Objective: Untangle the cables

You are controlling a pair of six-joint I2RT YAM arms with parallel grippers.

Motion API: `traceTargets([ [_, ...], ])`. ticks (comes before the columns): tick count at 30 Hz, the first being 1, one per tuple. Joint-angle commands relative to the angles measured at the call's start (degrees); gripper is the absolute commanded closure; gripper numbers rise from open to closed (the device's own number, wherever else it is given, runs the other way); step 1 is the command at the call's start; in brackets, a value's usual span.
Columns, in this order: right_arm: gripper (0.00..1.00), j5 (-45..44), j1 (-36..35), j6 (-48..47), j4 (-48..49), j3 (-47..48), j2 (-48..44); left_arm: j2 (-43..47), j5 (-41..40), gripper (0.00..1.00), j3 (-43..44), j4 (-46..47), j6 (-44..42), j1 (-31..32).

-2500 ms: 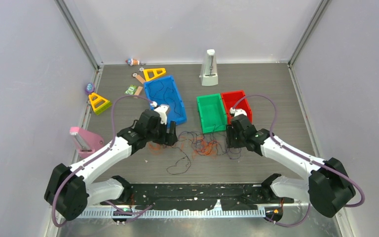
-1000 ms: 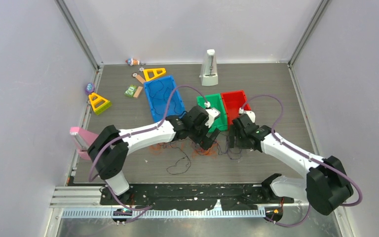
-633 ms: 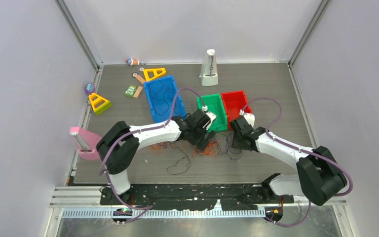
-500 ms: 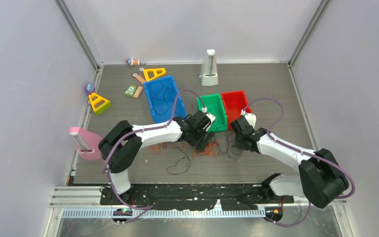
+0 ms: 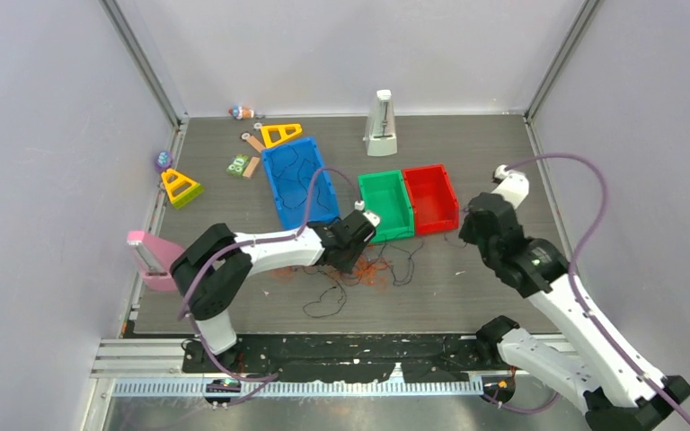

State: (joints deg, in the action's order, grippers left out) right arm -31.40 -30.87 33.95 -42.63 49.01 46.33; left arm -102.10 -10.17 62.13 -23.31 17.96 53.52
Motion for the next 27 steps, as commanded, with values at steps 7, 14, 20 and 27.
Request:
traceTargets([
  [7,0.95,9.84,0.38,-12.6,-2.07,21.11,2.98,17.96,-0.9,1.0,-13.73,-0.3,2.71,-0.3],
  [14,0.95,12.85,0.38,-12.8,6.74,19.2,12.78,24.96,1.16,1.0,-13.48,-1.06,2.73,-0.26],
  [20,0.95,-0.84,1.32,-11.34,8.37,20.59,25.33,27.93,1.08,1.0,-11.37,-4.0,1.99,-0.26],
  [27,0.95,-1.31,6.0,-11.56,14.84,20.77,36.36,30.95,1.64,1.0,-10.72,-5.07,1.16,-0.29],
])
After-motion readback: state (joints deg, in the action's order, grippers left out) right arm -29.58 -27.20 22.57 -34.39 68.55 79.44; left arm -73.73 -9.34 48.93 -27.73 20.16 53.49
